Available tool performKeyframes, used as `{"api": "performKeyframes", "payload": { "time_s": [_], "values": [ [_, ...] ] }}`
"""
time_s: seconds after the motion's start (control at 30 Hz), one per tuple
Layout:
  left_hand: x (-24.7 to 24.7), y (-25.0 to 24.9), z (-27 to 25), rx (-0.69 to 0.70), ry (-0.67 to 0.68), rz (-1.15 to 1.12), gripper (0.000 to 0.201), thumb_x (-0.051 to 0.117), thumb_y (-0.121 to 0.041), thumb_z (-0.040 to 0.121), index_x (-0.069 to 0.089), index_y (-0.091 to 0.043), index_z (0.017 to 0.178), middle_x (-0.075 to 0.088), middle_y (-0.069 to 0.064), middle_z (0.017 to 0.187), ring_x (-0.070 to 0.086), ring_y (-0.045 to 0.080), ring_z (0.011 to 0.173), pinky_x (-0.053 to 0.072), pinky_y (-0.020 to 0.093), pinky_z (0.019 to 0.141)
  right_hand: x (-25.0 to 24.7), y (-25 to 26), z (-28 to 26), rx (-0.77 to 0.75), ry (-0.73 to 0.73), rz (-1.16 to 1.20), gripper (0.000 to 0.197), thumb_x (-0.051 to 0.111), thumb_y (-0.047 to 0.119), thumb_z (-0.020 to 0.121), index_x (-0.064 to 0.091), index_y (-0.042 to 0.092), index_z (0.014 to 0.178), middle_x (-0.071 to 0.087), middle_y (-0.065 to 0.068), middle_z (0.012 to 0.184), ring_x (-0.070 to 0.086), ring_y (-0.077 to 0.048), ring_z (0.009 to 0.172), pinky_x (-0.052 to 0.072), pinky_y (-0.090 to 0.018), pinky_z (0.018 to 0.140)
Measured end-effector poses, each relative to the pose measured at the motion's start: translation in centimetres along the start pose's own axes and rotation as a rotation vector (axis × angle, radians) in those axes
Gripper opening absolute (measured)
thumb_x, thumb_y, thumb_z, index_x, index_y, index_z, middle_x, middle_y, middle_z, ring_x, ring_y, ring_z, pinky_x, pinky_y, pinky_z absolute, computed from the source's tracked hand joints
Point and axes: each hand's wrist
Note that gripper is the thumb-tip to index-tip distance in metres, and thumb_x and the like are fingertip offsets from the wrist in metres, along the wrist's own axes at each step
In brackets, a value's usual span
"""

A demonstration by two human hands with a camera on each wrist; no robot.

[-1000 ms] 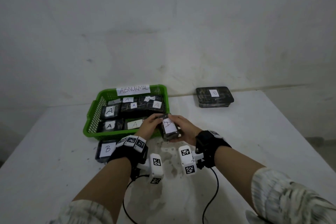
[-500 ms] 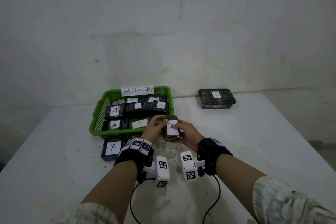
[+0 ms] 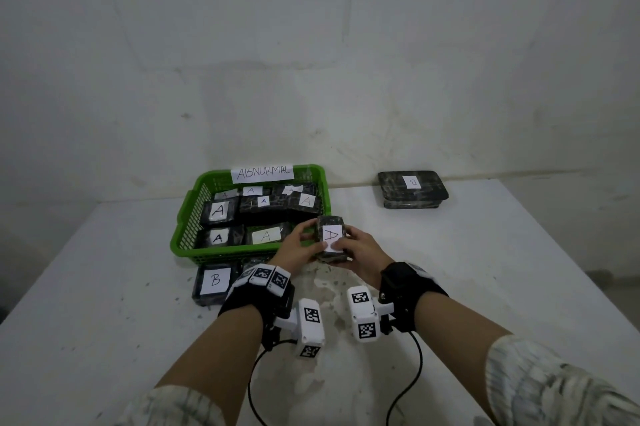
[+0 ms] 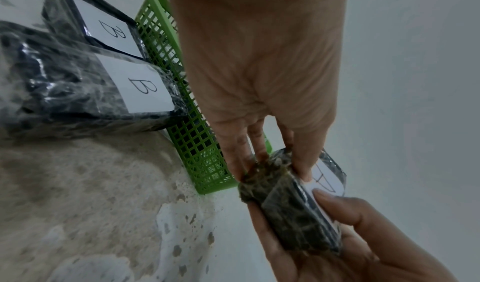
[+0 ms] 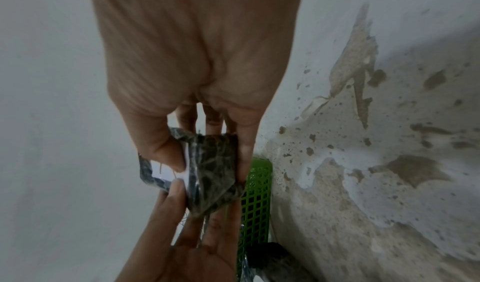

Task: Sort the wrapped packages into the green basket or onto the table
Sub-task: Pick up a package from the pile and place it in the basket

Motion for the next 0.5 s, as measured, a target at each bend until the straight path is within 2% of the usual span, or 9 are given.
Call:
{"api": "performKeyframes", "payload": {
  "time_s": [0.1, 0.17, 0.27, 0.33, 0.4, 0.5],
  "values": [
    [-0.1, 0.0, 0.2, 0.009, -0.021, -0.009, 0.06, 0.064, -0.001, 0.083, 0.038, -0.015, 0.136, 0.052, 0.02, 0.126, 0.05, 0.029, 0.121, 0.049, 0.036, 0.089, 0.1, 0.0, -0.1, -0.001, 0.041, 0.002, 0.051, 0.052, -0.014, 0.085, 0.051, 0.01, 0.129, 0.065, -0.013, 0.102, 0.065, -0.023, 0.082, 0.055, -0.034, 0.079],
    [-0.2, 0.0, 0.2, 0.038, -0.038, -0.001, 0.059, 0.066, 0.0, 0.082, 0.037, -0.021, 0.13, 0.051, 0.017, 0.124, 0.049, 0.027, 0.119, 0.049, 0.037, 0.089, 0.2, 0.2, -0.2, -0.034, 0.023, -0.035, 0.056, 0.053, -0.017, 0.083, 0.049, 0.013, 0.129, 0.063, -0.013, 0.1, 0.064, -0.023, 0.082, 0.055, -0.033, 0.076],
    [-0.1, 0.0, 0.3, 0.112, -0.108, 0.118, 0.051, 0.069, -0.004, 0.079, 0.04, -0.027, 0.113, 0.045, 0.013, 0.116, 0.046, 0.022, 0.109, 0.046, 0.029, 0.081, 0.3, 0.5, -0.2, -0.111, -0.058, -0.166, 0.061, 0.059, -0.017, 0.079, 0.048, 0.012, 0.132, 0.056, -0.008, 0.097, 0.061, -0.023, 0.085, 0.056, -0.031, 0.075],
    [-0.1, -0.3, 0.5, 0.103, -0.171, 0.164, 0.05, 0.071, -0.005, 0.078, 0.042, -0.029, 0.111, 0.039, 0.012, 0.109, 0.044, 0.02, 0.098, 0.045, 0.028, 0.08, 0.5, 0.5, -0.1, -0.136, -0.06, -0.202, 0.062, 0.062, -0.014, 0.079, 0.046, 0.011, 0.133, 0.054, -0.005, 0.103, 0.059, -0.022, 0.09, 0.056, -0.031, 0.078],
    [-0.2, -0.7, 0.7, 0.071, -0.151, 0.092, 0.053, 0.07, 0.0, 0.077, 0.042, -0.029, 0.111, 0.047, 0.017, 0.101, 0.05, 0.024, 0.09, 0.049, 0.033, 0.077, 0.7, 0.7, 0.1, -0.127, -0.045, -0.138, 0.052, 0.06, -0.008, 0.084, 0.048, 0.012, 0.13, 0.055, -0.005, 0.106, 0.059, -0.02, 0.091, 0.055, -0.03, 0.077],
    [-0.3, -1.2, 0.8, 0.047, -0.119, -0.004, 0.053, 0.063, 0.014, 0.076, 0.04, -0.021, 0.108, 0.055, 0.013, 0.08, 0.056, 0.022, 0.072, 0.051, 0.027, 0.06, 0.9, 1.5, -0.2, -0.099, -0.051, -0.002, 0.02, 0.048, 0.013, 0.097, 0.056, 0.016, 0.116, 0.058, -0.004, 0.102, 0.055, -0.018, 0.088, 0.05, -0.03, 0.071]
  ]
}}
Point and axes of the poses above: each hand's wrist, its own z-axis towards the middle knuckle, its own x-axis out of the palm, y = z × x
